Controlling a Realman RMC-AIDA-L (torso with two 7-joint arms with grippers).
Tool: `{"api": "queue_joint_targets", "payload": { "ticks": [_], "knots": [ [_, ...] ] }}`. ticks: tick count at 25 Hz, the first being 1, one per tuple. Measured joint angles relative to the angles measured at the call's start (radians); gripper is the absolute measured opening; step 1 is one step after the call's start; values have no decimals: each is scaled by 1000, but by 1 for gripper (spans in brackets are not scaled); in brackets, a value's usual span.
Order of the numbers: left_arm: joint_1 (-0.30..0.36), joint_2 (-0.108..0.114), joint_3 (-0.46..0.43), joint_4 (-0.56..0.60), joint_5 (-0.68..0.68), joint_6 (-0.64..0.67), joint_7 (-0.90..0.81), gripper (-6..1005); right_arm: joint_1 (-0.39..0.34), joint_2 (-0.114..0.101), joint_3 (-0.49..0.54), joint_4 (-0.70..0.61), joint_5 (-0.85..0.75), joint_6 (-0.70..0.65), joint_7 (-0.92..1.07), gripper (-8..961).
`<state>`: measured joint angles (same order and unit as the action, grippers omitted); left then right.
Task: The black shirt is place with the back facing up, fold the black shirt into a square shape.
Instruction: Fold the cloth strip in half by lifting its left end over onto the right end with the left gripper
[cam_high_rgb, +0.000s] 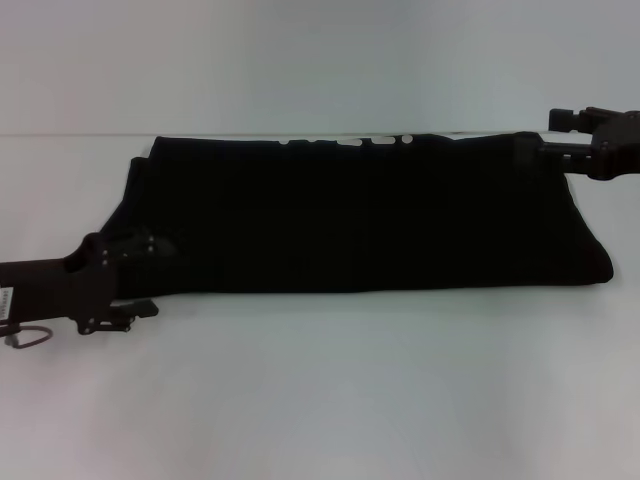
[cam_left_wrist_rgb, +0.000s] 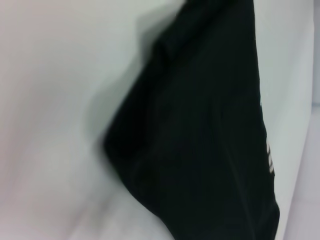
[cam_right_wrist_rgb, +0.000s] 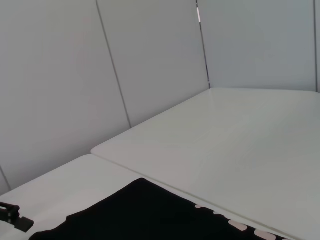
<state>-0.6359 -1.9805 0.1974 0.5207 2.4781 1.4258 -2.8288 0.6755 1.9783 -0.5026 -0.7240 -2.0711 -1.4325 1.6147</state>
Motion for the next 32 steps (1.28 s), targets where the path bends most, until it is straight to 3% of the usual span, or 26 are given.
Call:
{"api": "queue_joint_targets", "payload": {
  "ticks": [13,32],
  "knots": [
    [33,-6,-58,-6,-1,-84,3,857,21,6,-1,0,2,18,-1,914],
    [27,-8,-52,-35,-2,-156,3,831,35,0,-2,0,2,37,-2,913]
  ]
}}
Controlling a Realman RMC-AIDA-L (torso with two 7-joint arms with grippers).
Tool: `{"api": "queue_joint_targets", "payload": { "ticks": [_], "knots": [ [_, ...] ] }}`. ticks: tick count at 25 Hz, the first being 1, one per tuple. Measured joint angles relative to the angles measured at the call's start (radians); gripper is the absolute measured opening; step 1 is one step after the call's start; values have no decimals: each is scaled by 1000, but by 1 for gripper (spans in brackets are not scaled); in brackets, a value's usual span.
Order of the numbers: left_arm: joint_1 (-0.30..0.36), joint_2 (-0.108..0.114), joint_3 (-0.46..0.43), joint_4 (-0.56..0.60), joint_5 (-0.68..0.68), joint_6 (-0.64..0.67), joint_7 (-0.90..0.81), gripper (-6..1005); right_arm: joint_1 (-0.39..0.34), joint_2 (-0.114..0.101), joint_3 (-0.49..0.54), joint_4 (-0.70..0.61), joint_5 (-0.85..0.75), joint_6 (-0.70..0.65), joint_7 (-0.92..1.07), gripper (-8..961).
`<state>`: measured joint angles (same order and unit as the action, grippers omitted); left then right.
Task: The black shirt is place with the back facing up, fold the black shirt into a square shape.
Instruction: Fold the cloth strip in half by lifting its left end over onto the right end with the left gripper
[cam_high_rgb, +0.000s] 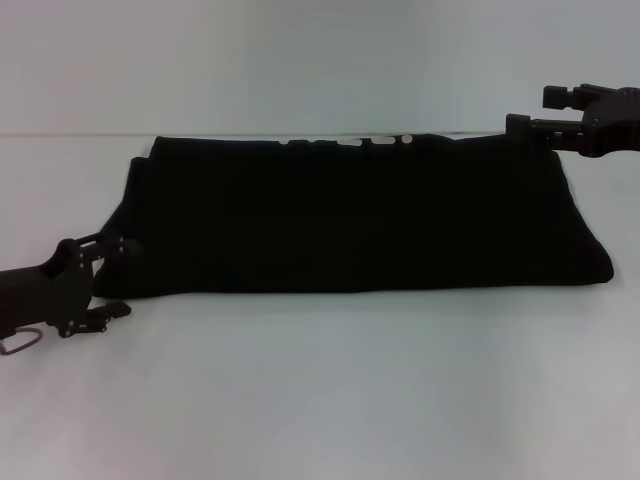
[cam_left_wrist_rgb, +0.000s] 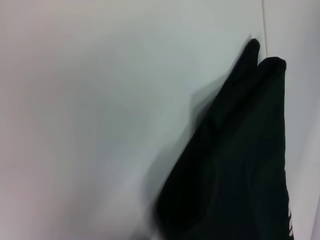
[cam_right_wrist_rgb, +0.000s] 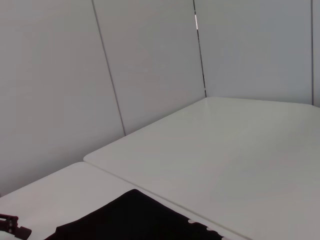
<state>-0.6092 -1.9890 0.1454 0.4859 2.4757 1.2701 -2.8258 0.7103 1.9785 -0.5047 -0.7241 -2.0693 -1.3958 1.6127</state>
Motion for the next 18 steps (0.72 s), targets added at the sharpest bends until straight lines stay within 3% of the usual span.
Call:
{"api": "queue_joint_targets", "payload": {
  "ticks": [18],
  "knots": [
    [-12,-8,1,-27,-18,-67,33,805,0,4,5,0,1,0,-1,912]
  ]
}}
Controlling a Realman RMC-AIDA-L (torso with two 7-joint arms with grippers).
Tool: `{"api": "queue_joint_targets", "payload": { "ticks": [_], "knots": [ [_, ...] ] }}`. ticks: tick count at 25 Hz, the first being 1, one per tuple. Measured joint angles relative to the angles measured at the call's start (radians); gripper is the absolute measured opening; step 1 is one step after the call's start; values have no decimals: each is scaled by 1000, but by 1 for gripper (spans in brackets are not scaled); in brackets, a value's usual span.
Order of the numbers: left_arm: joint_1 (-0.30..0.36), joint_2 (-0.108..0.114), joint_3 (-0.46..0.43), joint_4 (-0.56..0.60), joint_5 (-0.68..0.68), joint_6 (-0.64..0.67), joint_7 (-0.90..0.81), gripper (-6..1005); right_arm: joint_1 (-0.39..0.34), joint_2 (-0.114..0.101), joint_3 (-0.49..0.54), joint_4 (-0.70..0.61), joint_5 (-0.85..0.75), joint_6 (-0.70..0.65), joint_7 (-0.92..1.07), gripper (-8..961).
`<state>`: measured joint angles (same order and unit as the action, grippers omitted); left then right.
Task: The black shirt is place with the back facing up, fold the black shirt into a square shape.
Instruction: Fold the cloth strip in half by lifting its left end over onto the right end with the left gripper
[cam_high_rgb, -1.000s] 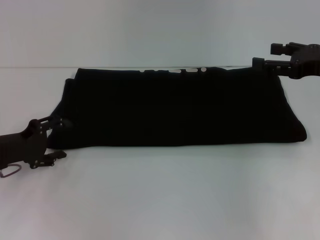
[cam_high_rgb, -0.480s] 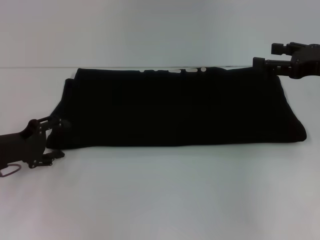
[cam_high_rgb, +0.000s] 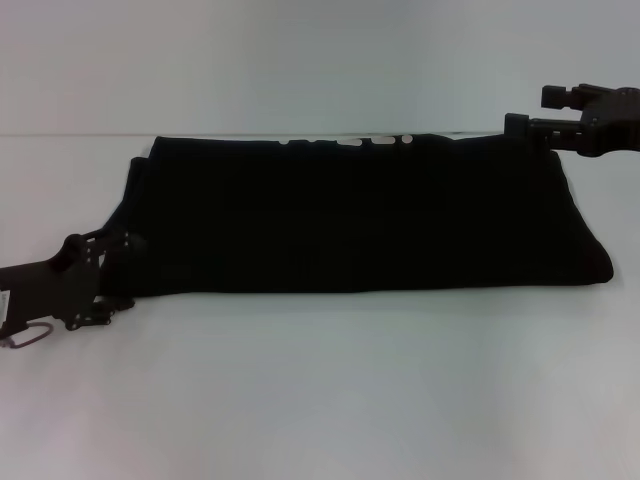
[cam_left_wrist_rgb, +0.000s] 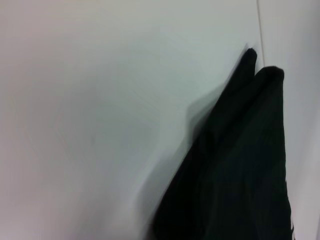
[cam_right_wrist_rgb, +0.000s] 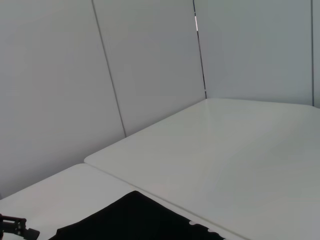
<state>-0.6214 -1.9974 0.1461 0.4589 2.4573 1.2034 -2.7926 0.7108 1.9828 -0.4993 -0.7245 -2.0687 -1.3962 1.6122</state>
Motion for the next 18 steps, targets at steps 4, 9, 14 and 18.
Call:
{"api": "queue_joint_targets", "payload": {
  "ticks": [4,9,14,18],
  "knots": [
    [-3,1,1,0,1,-29,2,800,0,1,-1,-1,0,1,-1,912],
    [-6,5,1,2,0,-52,10,793,-3,-2,2,-2,2,-5,-2,911],
    [-19,9,4,2,0,-53,29,786,-4,-4,2,-3,16,-5,-2,912],
    [-21,9,13,1,0,-52,36,780,-2,-4,-2,-3,16,-1,-2,912]
  ]
}}
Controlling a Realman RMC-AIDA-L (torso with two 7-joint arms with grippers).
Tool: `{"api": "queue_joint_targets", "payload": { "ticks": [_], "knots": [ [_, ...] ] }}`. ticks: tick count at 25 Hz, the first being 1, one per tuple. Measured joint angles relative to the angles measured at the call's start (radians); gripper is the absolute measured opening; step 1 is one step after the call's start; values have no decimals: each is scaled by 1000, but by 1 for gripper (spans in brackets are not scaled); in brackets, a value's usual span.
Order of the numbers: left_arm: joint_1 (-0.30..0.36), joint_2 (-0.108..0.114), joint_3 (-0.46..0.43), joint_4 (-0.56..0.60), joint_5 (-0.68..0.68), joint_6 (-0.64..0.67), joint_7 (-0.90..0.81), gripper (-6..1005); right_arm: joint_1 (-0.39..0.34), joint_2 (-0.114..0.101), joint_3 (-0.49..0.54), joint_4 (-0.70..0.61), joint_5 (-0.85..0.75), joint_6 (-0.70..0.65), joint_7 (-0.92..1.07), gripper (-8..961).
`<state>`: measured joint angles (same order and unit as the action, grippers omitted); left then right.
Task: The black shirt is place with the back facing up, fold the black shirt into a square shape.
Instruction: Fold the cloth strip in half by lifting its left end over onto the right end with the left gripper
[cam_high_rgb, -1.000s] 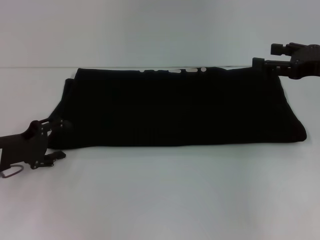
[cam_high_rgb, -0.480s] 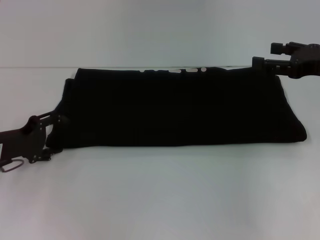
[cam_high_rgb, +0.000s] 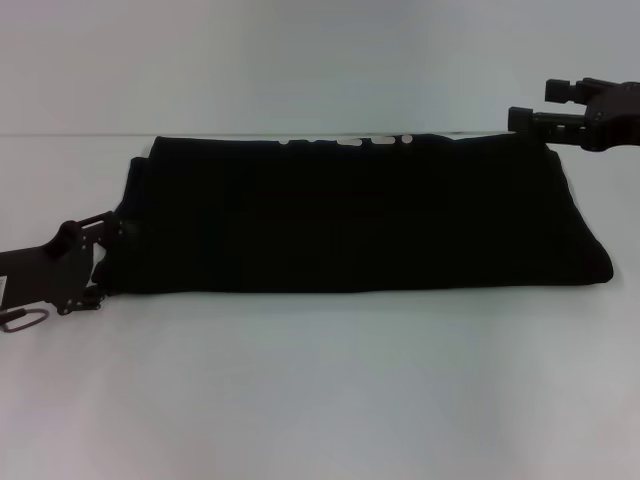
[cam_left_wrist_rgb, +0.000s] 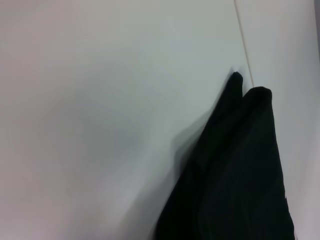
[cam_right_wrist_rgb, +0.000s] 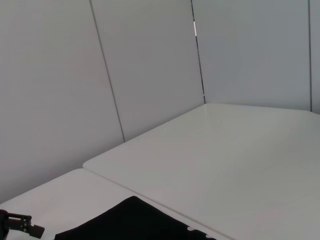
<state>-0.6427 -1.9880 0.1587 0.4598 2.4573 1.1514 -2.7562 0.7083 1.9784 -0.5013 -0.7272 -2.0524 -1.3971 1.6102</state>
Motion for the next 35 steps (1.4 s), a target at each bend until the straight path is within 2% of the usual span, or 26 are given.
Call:
{"api": "queue_joint_targets", "payload": {
  "ticks": [10,16,21,30,35],
  "knots": [
    [0,1,24,11,3,-1,67,766,6,-1,0,-3,0,1,4,912],
    [-5,2,43,11,7,-4,78,592,9,-1,-1,-11,0,0,5,912],
    [-3,1,51,12,8,-6,81,324,10,-1,-1,-12,-1,1,4,912],
    [7,-3,48,13,3,-17,115,99,6,2,-2,-6,-2,3,8,911],
    [16,-5,41,13,-42,13,239,12,1,17,8,3,7,4,7,911]
  ]
}}
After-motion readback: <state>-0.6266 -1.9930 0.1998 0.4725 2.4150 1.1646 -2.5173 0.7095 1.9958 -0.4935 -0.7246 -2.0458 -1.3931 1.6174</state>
